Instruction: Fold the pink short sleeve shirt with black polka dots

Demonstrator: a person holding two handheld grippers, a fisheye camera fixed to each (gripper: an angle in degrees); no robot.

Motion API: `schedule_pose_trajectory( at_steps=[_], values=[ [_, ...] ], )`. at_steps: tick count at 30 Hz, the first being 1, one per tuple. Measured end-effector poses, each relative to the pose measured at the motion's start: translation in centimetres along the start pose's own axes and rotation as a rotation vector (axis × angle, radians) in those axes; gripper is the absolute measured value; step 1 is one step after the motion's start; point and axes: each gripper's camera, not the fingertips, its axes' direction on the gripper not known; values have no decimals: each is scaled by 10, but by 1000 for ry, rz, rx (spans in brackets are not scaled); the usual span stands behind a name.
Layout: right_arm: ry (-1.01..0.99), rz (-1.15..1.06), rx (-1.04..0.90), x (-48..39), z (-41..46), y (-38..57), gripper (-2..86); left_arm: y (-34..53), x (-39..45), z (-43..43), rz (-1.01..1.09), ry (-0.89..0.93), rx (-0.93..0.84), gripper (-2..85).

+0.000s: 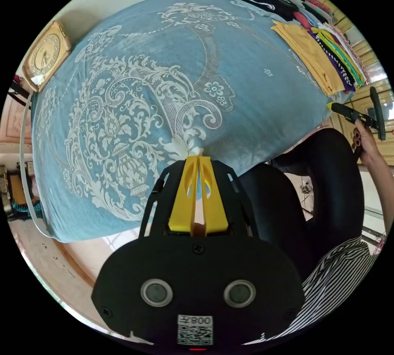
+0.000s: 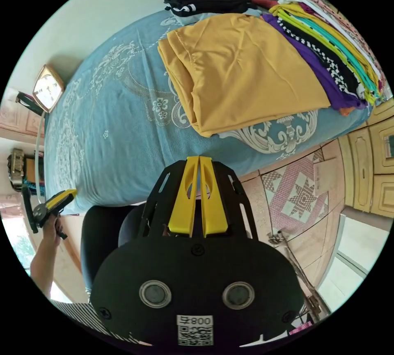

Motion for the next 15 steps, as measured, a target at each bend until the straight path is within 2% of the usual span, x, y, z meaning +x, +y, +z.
schedule_pose_trajectory(
  at_steps=[7, 10, 15],
  values=[
    [224, -107, -21, -7, 0, -50, 4, 11, -15, -3, -43, 97, -18, 1],
    [210, -56, -38, 12, -2, -75, 4, 13, -11, -6, -6, 54, -40, 2],
    [227, -121, -9, 44, -3, -103, 3, 16, -18, -7, -20, 48, -83, 2]
  ],
)
